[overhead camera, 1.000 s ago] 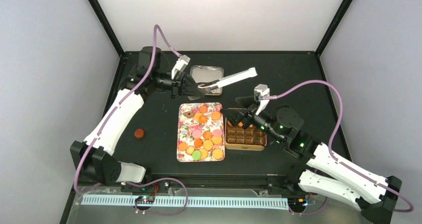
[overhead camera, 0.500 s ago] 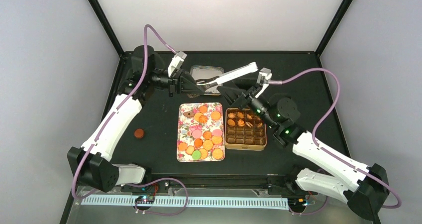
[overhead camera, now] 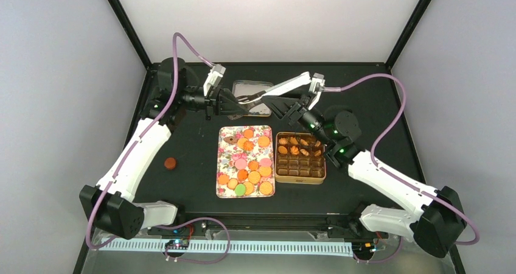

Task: Pack the cookies
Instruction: Pass from the left arm to the right, then pick up the fake cookies from the plate.

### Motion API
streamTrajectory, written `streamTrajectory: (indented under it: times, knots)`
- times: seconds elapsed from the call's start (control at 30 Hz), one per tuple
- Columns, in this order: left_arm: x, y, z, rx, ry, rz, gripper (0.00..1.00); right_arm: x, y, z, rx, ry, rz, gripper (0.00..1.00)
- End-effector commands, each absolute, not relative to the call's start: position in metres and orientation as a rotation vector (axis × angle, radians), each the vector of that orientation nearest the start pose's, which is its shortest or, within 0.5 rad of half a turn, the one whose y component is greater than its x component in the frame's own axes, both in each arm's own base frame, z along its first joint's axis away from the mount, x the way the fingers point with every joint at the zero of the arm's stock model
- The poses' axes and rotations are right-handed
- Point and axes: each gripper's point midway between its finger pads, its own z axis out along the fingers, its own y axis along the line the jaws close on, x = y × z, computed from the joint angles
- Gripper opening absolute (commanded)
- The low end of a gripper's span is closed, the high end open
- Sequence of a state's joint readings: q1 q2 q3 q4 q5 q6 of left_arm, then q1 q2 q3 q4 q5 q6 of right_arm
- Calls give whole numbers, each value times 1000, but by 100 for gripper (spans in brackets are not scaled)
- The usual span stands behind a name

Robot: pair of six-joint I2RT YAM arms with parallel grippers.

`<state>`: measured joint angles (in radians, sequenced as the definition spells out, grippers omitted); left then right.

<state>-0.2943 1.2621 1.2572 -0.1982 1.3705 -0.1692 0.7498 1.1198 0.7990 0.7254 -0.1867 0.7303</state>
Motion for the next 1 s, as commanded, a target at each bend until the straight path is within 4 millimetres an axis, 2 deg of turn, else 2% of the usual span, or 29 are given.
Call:
streamTrajectory:
  times: [0.0,0.23,0.43,0.53,0.63,0.73,0.8,0.83,0.97]
  knots:
    - [222,-242,406,1144,1445,-1491,2,248,283,454,-238,1177,1481,69]
    - [223,-242,404,1139,1450,-1474,3,252,292,451,-274,1207,1488,51]
    - [229,-241,386,1130,1506,-1402,17,263,300,428,-315,1307,1389,39]
    - [234,-240,369,1131,1557,-1352,31,266,303,413,-337,1356,1342,38]
    - [234,-239,354,1145,1603,-1338,44,269,306,390,-365,1403,1299,36]
    - [237,-236,342,1162,1649,-1295,48,271,309,360,-405,1474,1245,35]
    - [245,-228,332,1142,1708,-1221,50,271,312,340,-436,1519,1194,34]
    - [255,-225,319,1127,1757,-1204,51,269,314,331,-460,1536,1161,34]
    - [280,-203,291,1052,1874,-1141,51,266,325,300,-541,1610,1061,33]
